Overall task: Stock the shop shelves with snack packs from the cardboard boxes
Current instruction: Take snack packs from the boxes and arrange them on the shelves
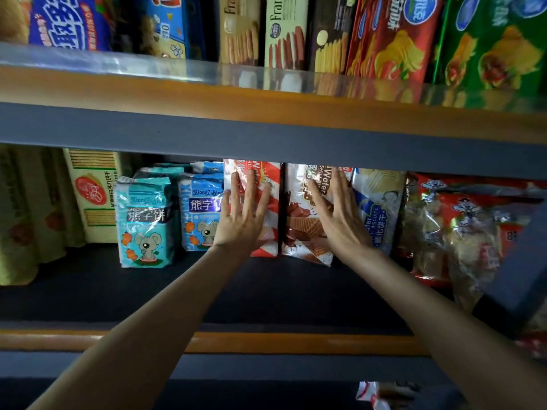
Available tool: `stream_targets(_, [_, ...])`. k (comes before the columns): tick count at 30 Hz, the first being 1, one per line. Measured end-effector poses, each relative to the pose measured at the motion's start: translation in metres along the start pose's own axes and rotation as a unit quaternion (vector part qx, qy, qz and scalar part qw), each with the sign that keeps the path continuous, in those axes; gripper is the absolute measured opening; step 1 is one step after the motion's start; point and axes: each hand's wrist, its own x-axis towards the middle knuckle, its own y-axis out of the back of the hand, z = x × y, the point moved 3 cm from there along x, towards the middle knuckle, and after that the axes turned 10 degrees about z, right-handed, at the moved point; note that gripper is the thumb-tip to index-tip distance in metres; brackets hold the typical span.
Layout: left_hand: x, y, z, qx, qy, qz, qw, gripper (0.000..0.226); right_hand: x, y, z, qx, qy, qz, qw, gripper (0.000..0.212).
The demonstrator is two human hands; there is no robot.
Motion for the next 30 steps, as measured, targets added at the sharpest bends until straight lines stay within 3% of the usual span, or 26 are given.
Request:
stream_targets(4, [0.005, -0.003, -0.001, 0.055, -0.01, 0.036, 0.998, 0.124, 0.005, -0.001, 0.016, 0.019, 0.03, -0.06, 0.998, 0.112])
stream_targets(9, [0.008, -0.009, 0.003, 0.048, -0.051, 0.104, 0.992, 0.12, 0.011, -0.004, 0.013, 0.001, 0.025, -0.048, 0.999, 0.111])
stream_targets(12, [0.011, -0.016, 0.005, 0.052, -0.045, 0.119, 0.991, 0.117, 0.009, -0.005, 0.006, 0.007, 0.025, 0.011, 1.0, 0.115])
stream_targets(16, [0.011, -0.019, 0.014, 0.063, -0.027, 0.147, 0.987, 0.1, 0.009, -0.002, 0.002, 0.02, 0.002, -0.04, 0.999, 0.107])
stream_targets(19, [0.011, -0.018, 0.012, 0.066, -0.027, 0.151, 0.986, 0.107, 0.008, 0.007, 0.003, 0.025, 0.003, -0.066, 0.997, 0.099])
stream_targets(23, [0.007, -0.015, 0.007, 0.051, -0.041, 0.146, 0.987, 0.108, -0.001, 0.008, 0.008, 0.038, 0.015, -0.038, 0.998, 0.11])
stream_targets(26, [0.003, -0.009, 0.008, 0.036, -0.062, 0.16, 0.985, 0.108, -0.014, 0.015, 0.024, 0.019, -0.094, 0.037, 0.995, 0.106])
stream_targets(28, [0.007, 0.0, 0.019, 0.019, -0.075, 0.153, 0.985, 0.115, -0.022, 0.015, 0.038, -0.011, -0.202, 0.028, 0.979, 0.099])
stream_targets(30, [0.013, 0.004, 0.037, 0.007, -0.097, 0.114, 0.989, 0.116, -0.03, 0.01, 0.046, -0.002, -0.258, 0.045, 0.965, 0.087])
